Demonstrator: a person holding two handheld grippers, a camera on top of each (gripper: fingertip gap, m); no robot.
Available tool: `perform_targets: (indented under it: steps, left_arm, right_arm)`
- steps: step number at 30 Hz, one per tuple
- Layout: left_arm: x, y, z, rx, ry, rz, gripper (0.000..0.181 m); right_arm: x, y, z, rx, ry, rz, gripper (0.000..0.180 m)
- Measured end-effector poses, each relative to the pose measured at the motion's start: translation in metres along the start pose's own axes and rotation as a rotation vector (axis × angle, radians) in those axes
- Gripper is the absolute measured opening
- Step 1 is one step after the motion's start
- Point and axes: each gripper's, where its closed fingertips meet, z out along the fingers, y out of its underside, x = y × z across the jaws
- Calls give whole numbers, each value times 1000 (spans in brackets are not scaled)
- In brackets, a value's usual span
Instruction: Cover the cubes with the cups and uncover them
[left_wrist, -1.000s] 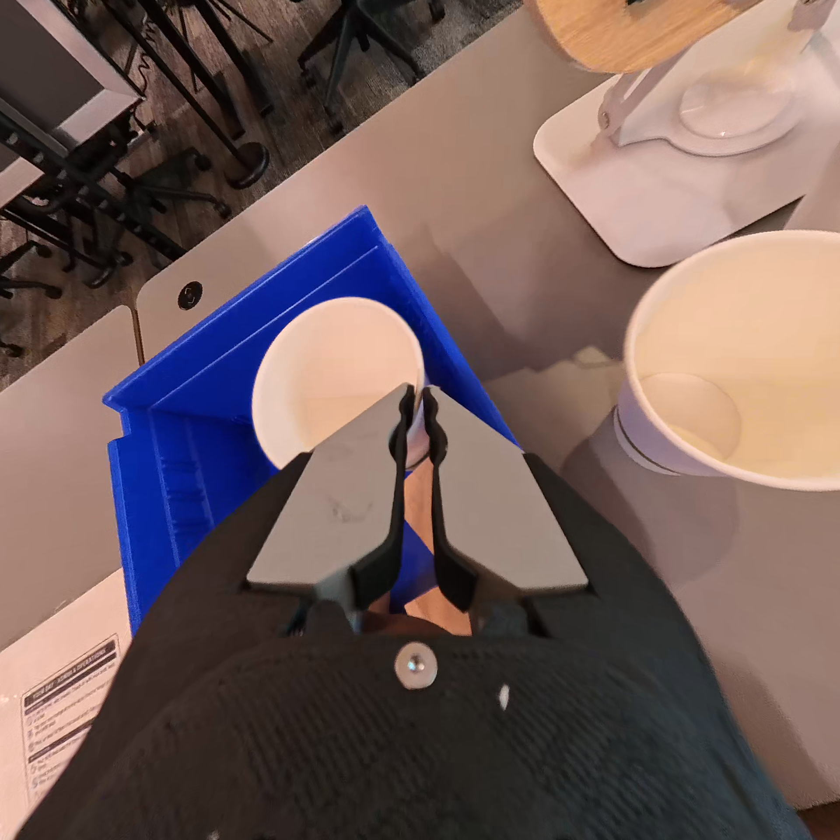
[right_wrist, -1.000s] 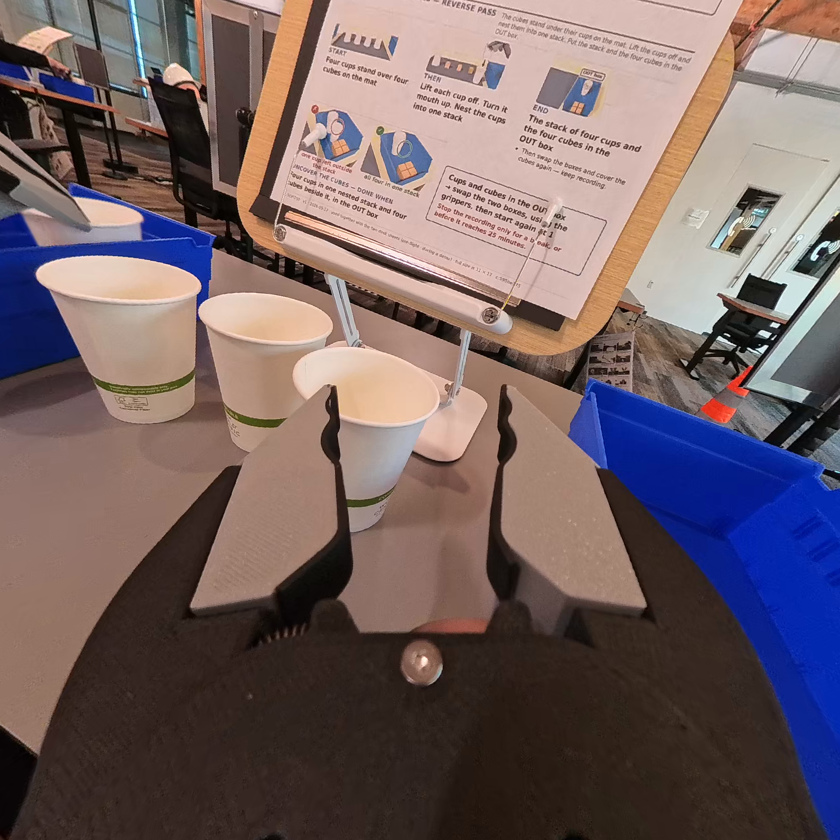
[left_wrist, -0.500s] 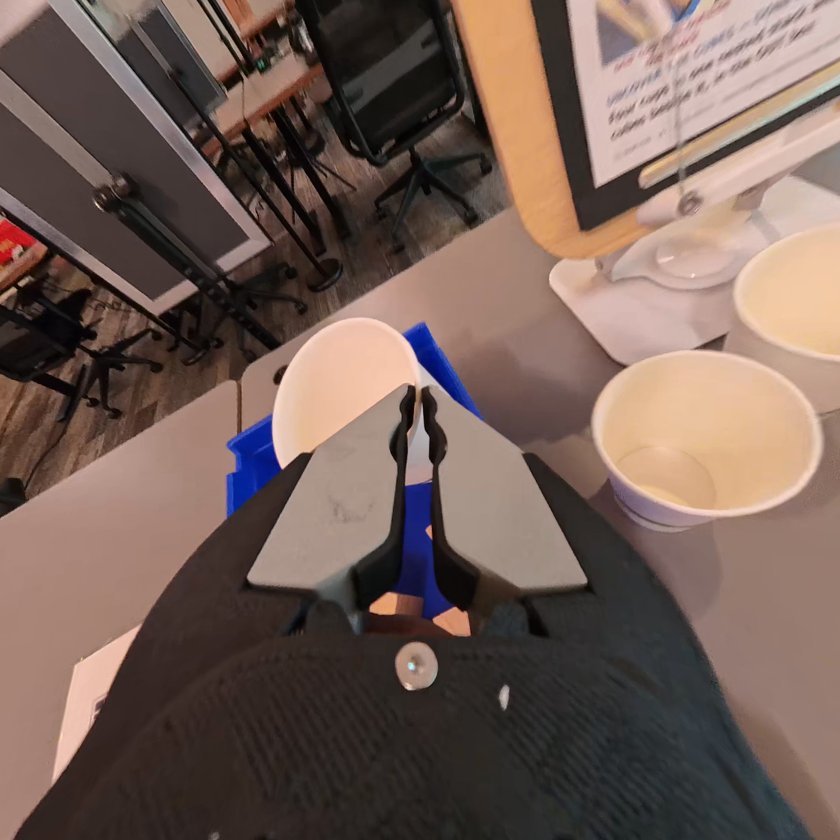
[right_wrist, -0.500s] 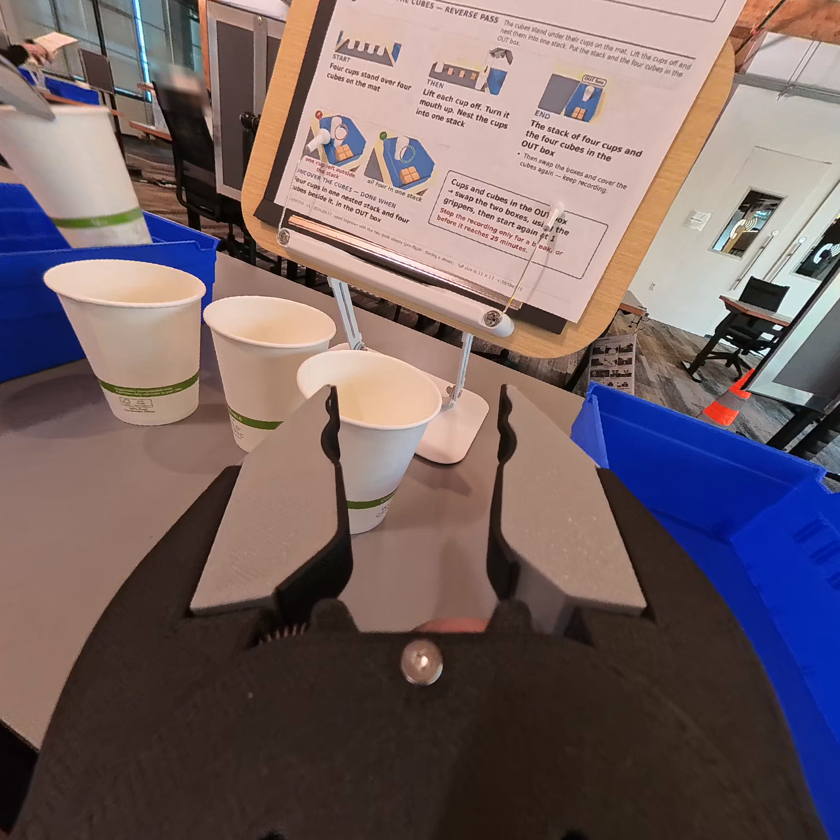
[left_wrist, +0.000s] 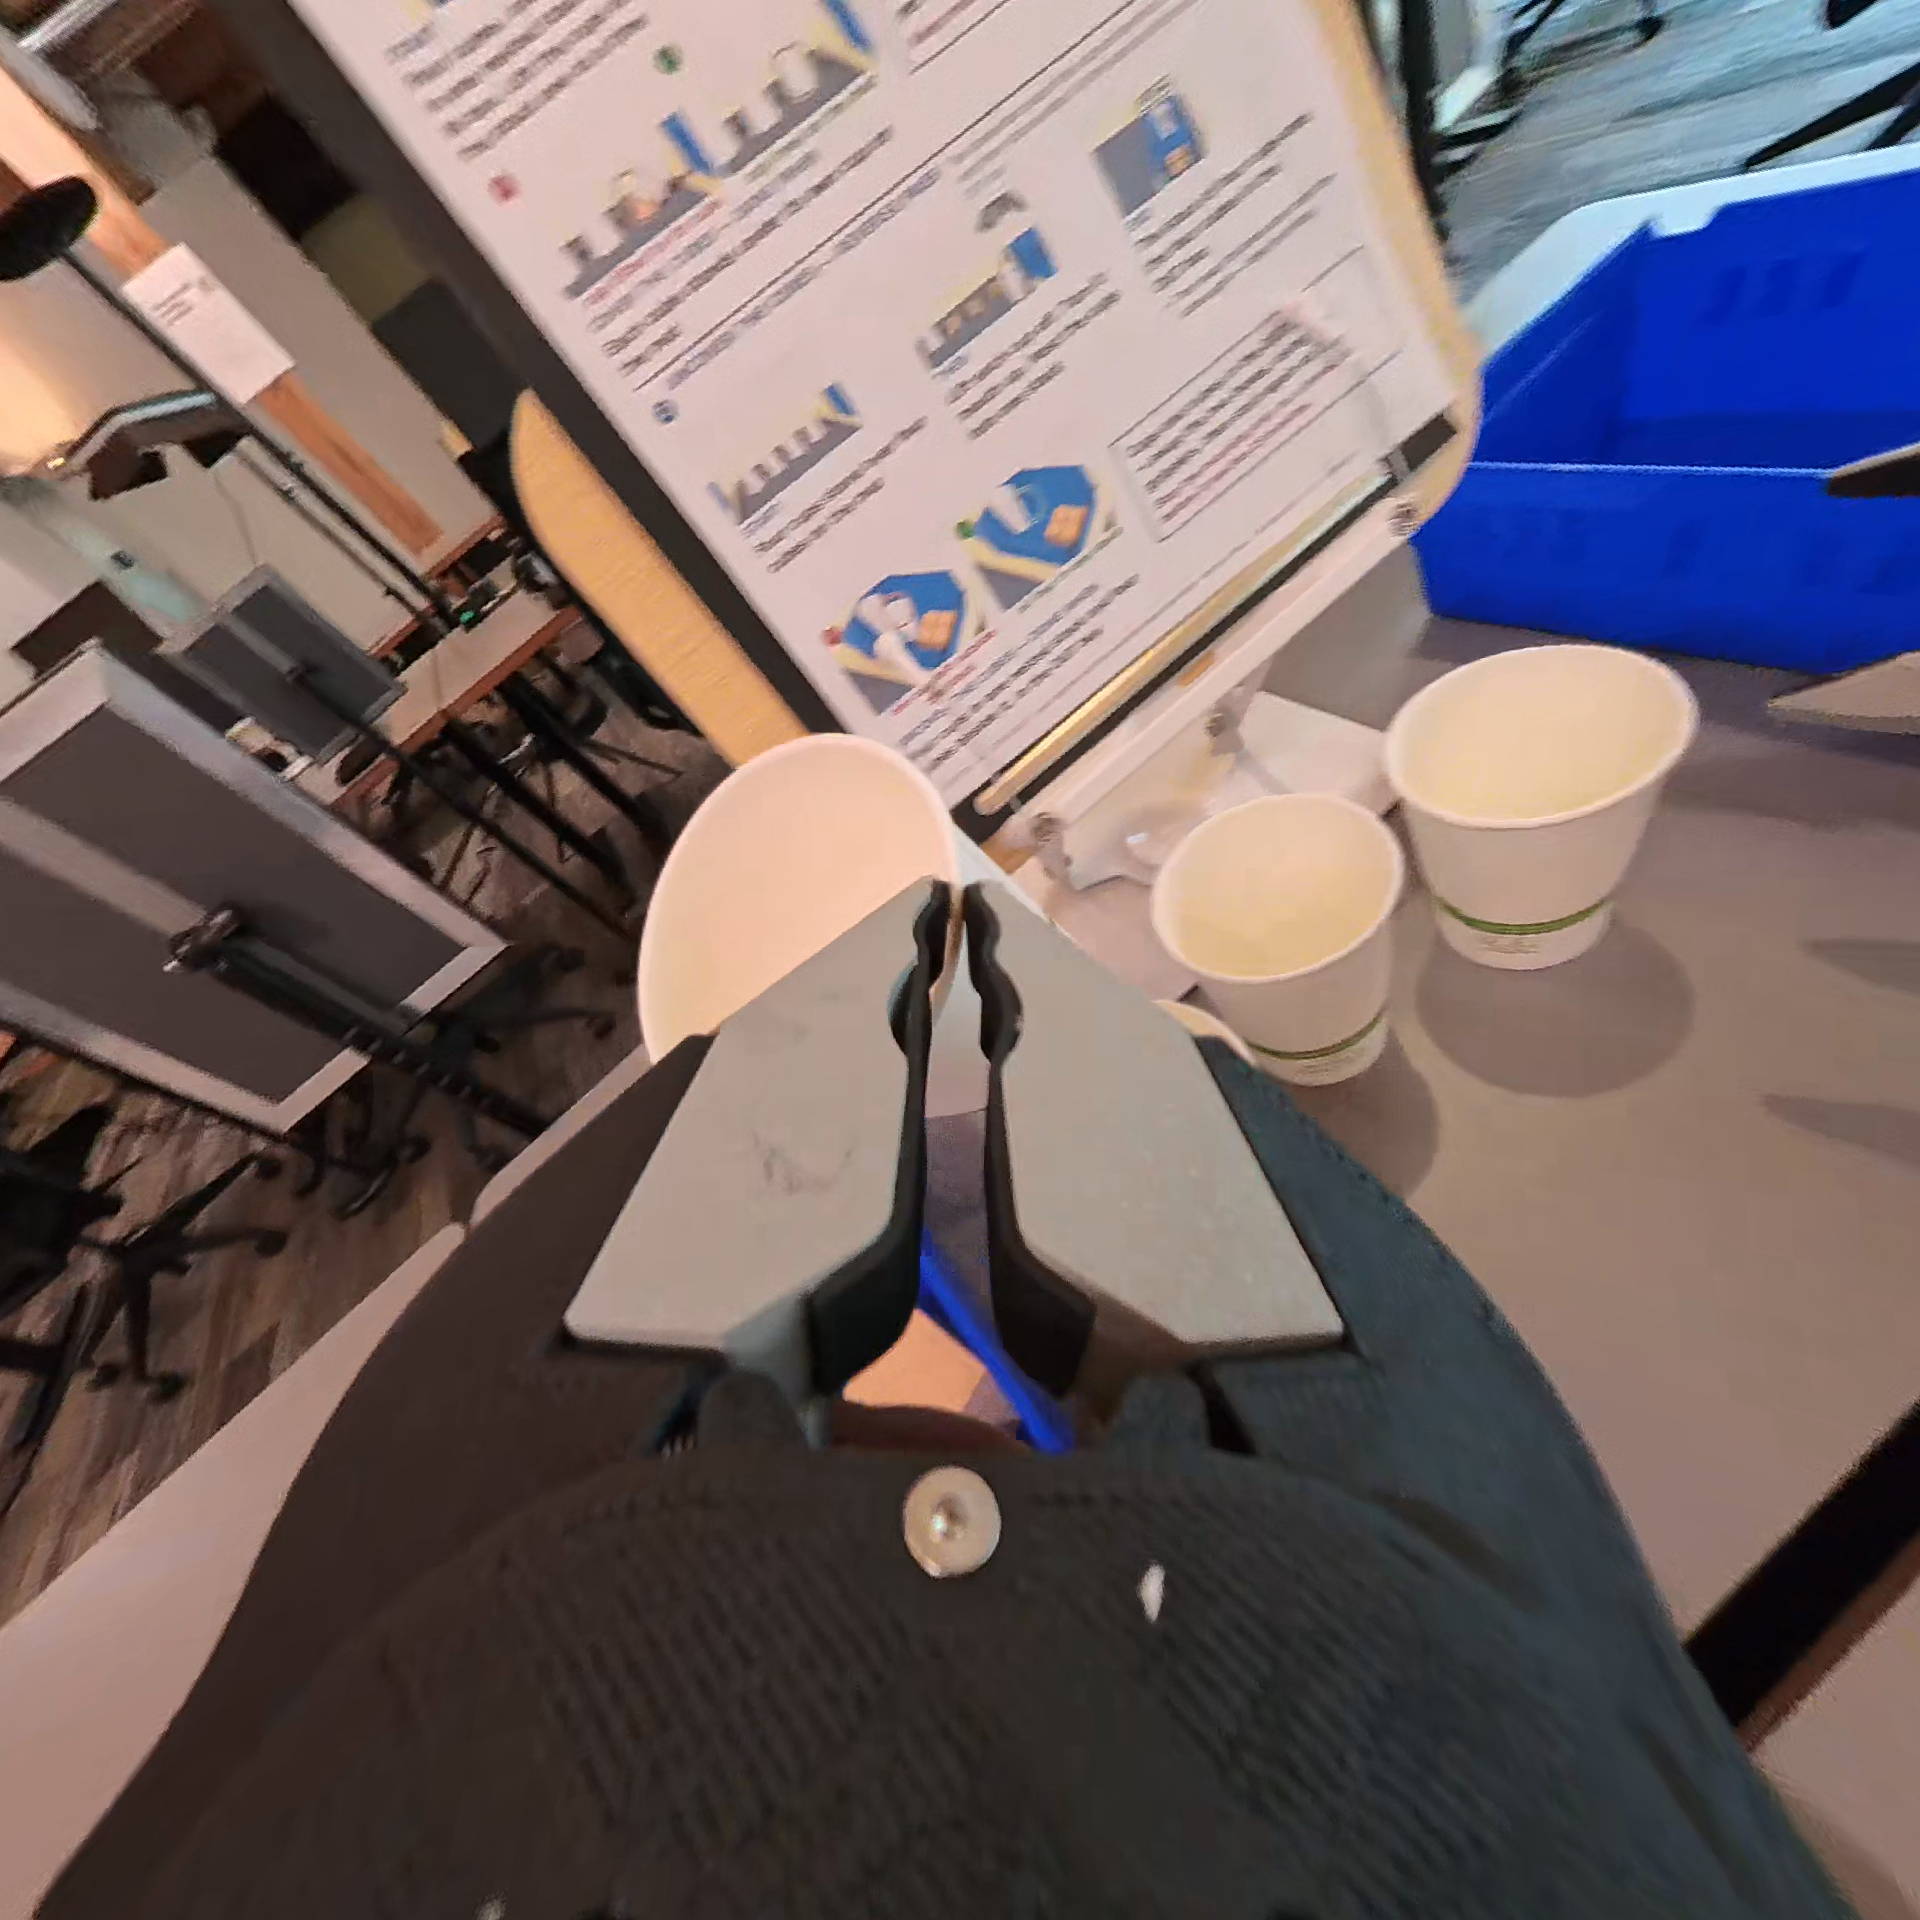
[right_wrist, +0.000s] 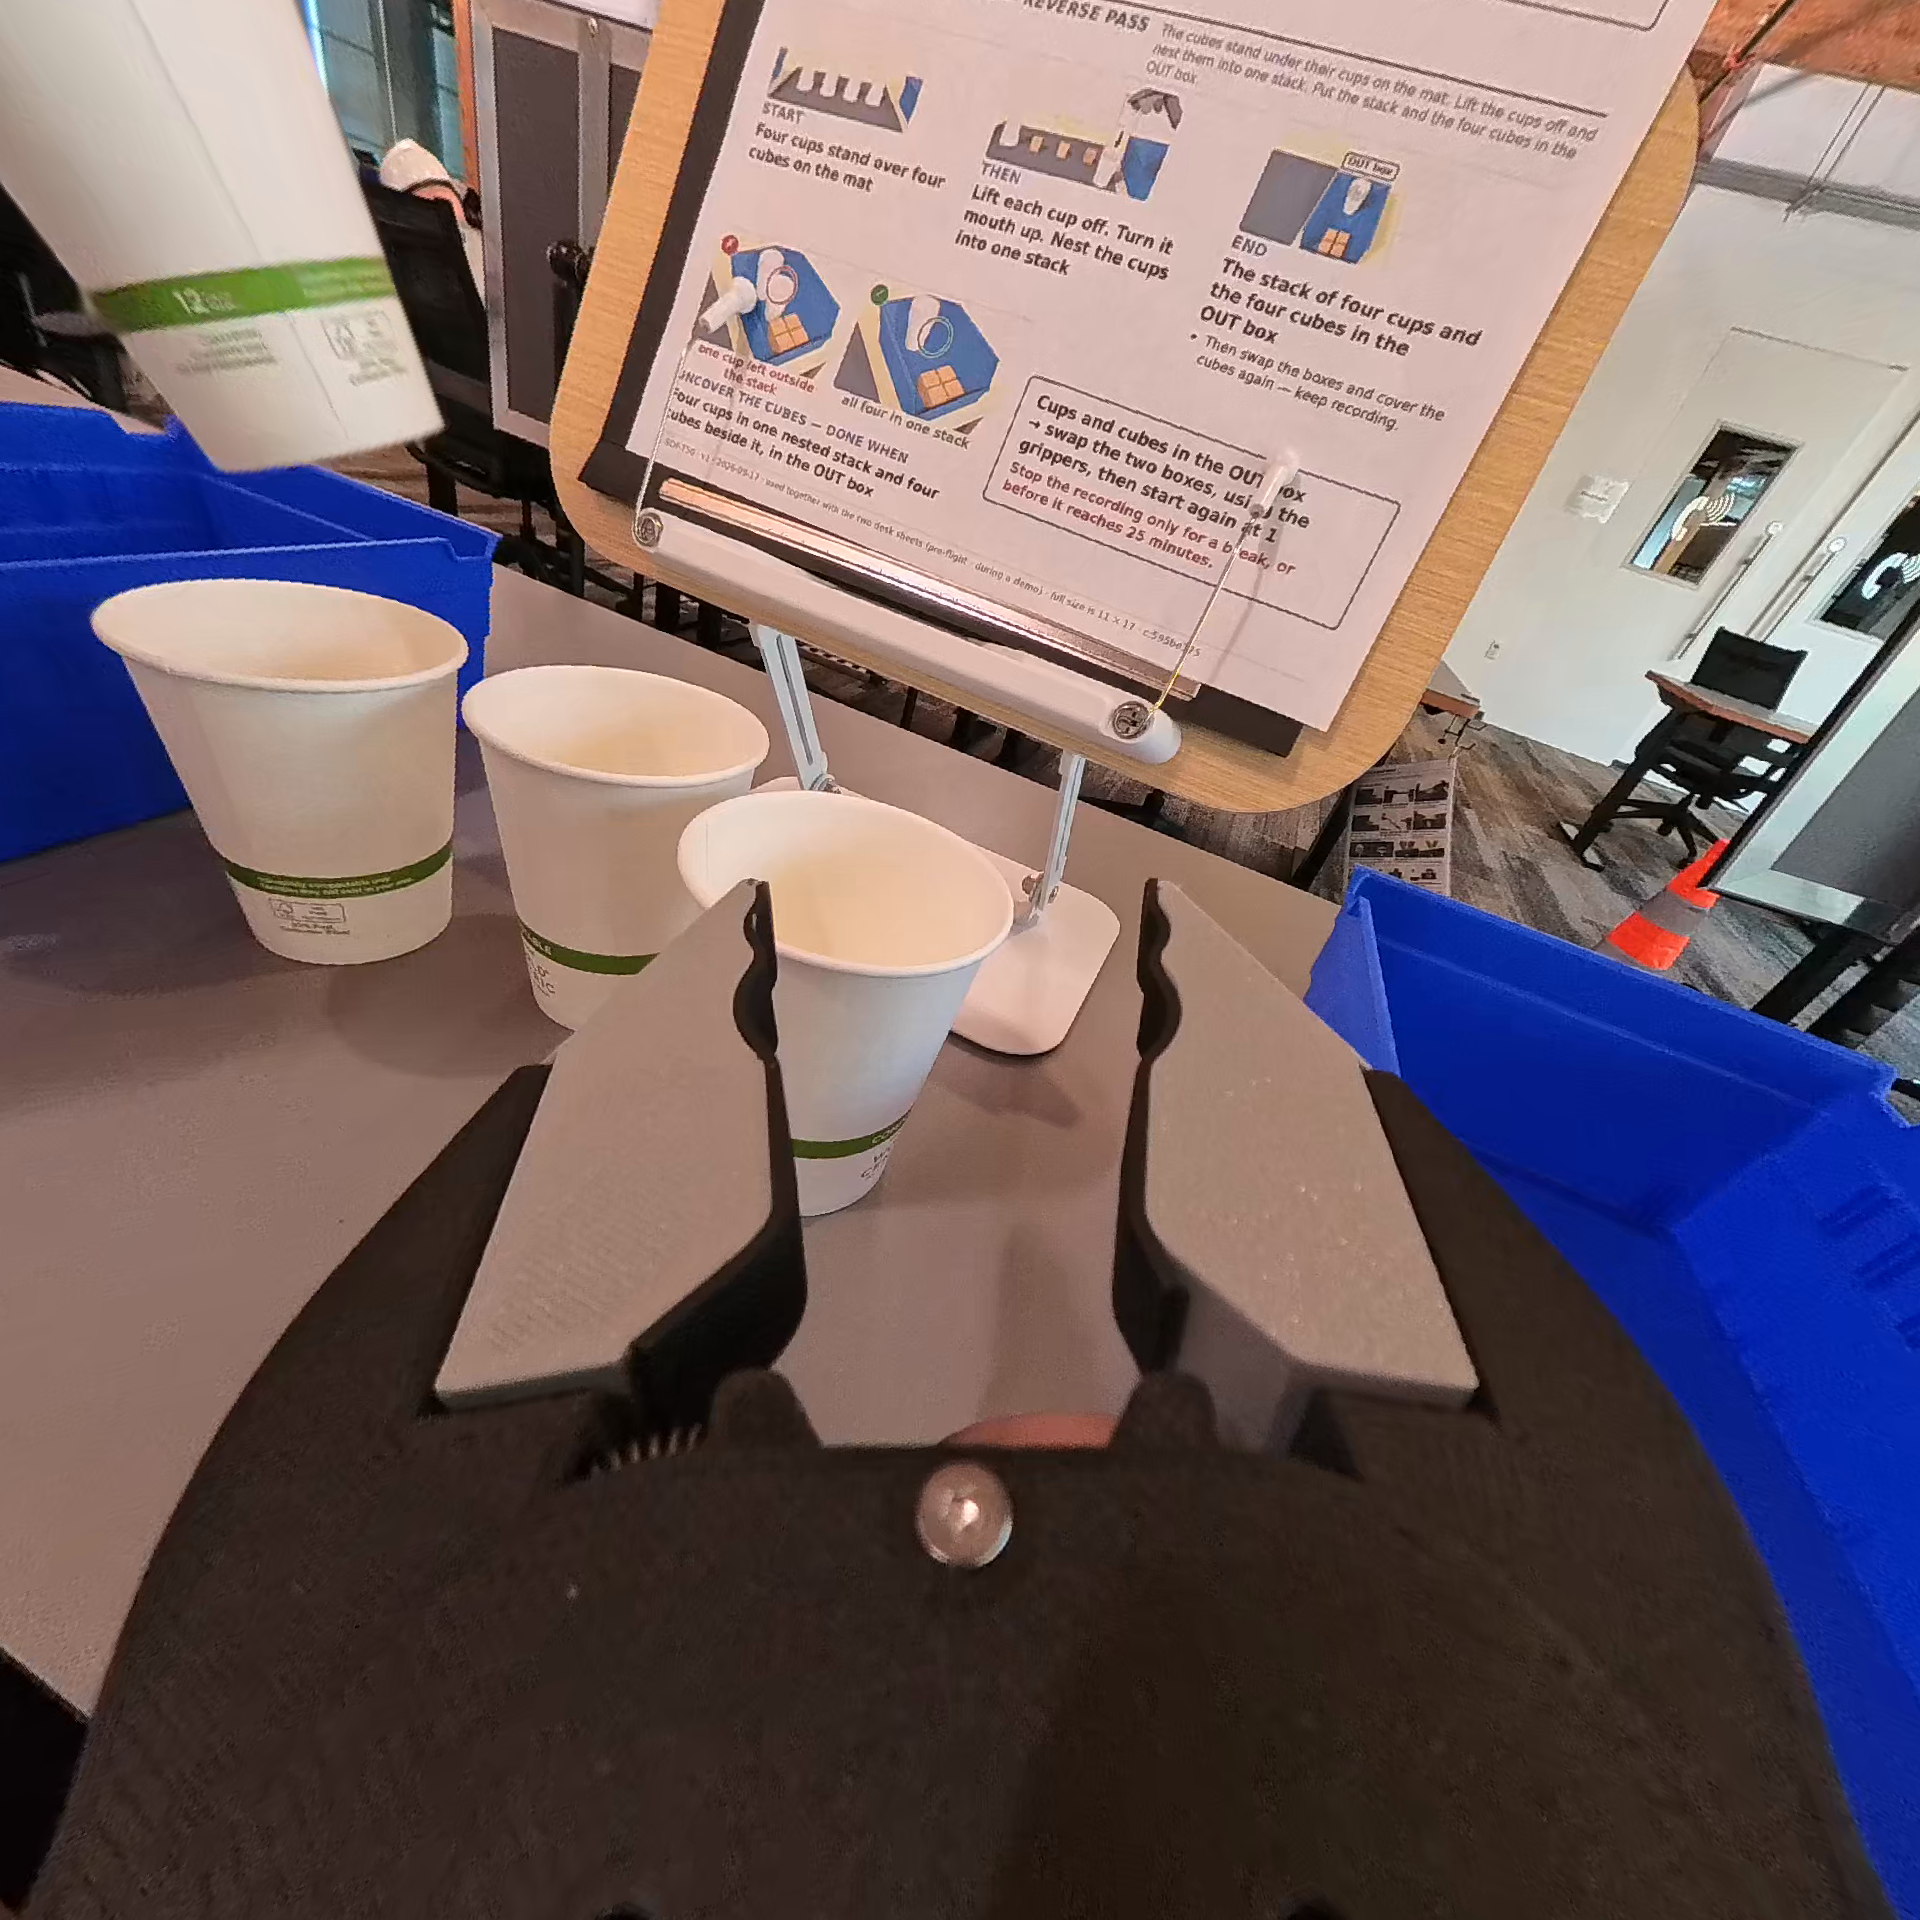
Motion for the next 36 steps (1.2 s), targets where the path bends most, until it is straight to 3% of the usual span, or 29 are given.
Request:
perform_targets:
  steps: [20, 29, 36]
  left_arm:
    - [100, -13, 34, -46, 256, 164, 1]
    - [114, -30, 27, 2, 254, 208, 1]
    - [139, -38, 17, 33, 348, 232, 1]
  right_arm:
    - [4, -3, -2, 12, 10, 9, 68]
    - [5, -4, -3, 14, 12, 7, 68]
    - [18, -7, -6, 29, 41, 29, 68]
